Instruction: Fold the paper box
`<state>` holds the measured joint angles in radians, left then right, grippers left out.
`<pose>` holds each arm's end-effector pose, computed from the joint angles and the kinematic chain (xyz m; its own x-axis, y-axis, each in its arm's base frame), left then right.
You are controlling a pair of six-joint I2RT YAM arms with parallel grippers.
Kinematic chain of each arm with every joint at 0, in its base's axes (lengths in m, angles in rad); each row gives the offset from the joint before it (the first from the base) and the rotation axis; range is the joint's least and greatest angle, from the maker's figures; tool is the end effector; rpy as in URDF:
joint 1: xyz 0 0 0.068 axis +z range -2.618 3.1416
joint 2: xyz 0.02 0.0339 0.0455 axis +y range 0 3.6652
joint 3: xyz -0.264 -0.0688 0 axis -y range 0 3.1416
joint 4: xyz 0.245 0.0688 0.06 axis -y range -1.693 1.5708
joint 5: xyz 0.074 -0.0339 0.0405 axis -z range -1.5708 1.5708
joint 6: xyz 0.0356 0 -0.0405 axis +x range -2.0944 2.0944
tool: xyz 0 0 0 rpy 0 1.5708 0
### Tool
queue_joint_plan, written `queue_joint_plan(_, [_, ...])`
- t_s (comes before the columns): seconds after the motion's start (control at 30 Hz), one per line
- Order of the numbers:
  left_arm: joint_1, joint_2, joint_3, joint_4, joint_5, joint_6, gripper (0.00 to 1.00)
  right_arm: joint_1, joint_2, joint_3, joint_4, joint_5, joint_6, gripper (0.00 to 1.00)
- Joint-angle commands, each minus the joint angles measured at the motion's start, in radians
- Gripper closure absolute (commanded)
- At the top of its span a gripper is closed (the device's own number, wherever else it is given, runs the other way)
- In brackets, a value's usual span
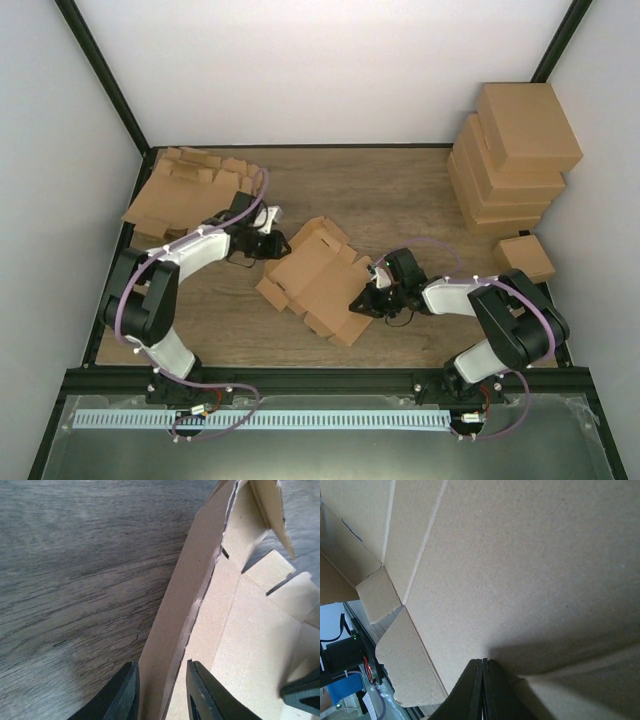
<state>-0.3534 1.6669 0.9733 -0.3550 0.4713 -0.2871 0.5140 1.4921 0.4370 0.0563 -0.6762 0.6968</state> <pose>0.2991 -0.1276 0.1742 -0.9274 0.0732 -0.3669 0.2693 0.8115 -0.5187 0.1870 0.1312 0.1076 -0.9969 0.0119 -0.0774 -0.0504 0.6584 0.7509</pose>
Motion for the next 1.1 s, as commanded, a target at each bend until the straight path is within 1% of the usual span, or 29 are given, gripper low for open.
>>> queue_joint_plan(0.0, [-0.083,-0.012,0.054,-0.098,-0.239,0.059,0.73,0.006,-0.002,0.005,-0.022,0.032,-0.019,0.99])
queue_joint_plan(0.2, [-0.175,0.022,0.132,-0.199,-0.457,0.068,0.86,0.006,-0.025,0.028,-0.054,0.034,-0.049,0.99])
queue_joint_plan(0.3, [-0.247,0.001,0.171,-0.239,-0.622,0.059,0.91,0.006,-0.063,0.040,-0.056,-0.006,-0.096,0.98])
queue_joint_plan(0.33, [-0.273,-0.007,0.183,-0.249,-0.699,0.060,0.93,0.006,-0.083,0.046,-0.062,-0.004,-0.108,0.96])
queue_joint_plan(0.4, [-0.332,-0.019,0.204,-0.272,-0.807,0.069,0.94,0.006,-0.130,0.063,-0.087,0.019,-0.135,0.94])
queue_joint_plan(0.57, [-0.468,-0.036,0.245,-0.315,-0.999,0.135,0.95,0.006,-0.219,0.127,-0.174,0.153,-0.197,0.91])
queue_joint_plan(0.67, [-0.523,-0.029,0.263,-0.338,-1.063,0.176,0.95,0.006,-0.231,0.155,-0.185,0.205,-0.213,0.90])
queue_joint_plan(0.83, [-0.599,0.005,0.301,-0.402,-1.201,0.233,0.95,0.004,-0.223,0.201,-0.183,0.257,-0.202,0.83])
queue_joint_plan(0.9, [-0.624,0.009,0.304,-0.411,-1.263,0.246,0.95,0.001,-0.235,0.205,-0.156,0.234,-0.172,0.79])
queue_joint_plan(1.0, [-0.642,0.002,0.305,-0.407,-1.271,0.251,0.94,-0.017,-0.246,0.212,-0.097,0.160,-0.073,0.74])
queue_joint_plan(1.07, [-0.651,-0.003,0.302,-0.398,-1.273,0.250,0.94,-0.020,-0.252,0.212,-0.052,0.153,0.033,0.71])
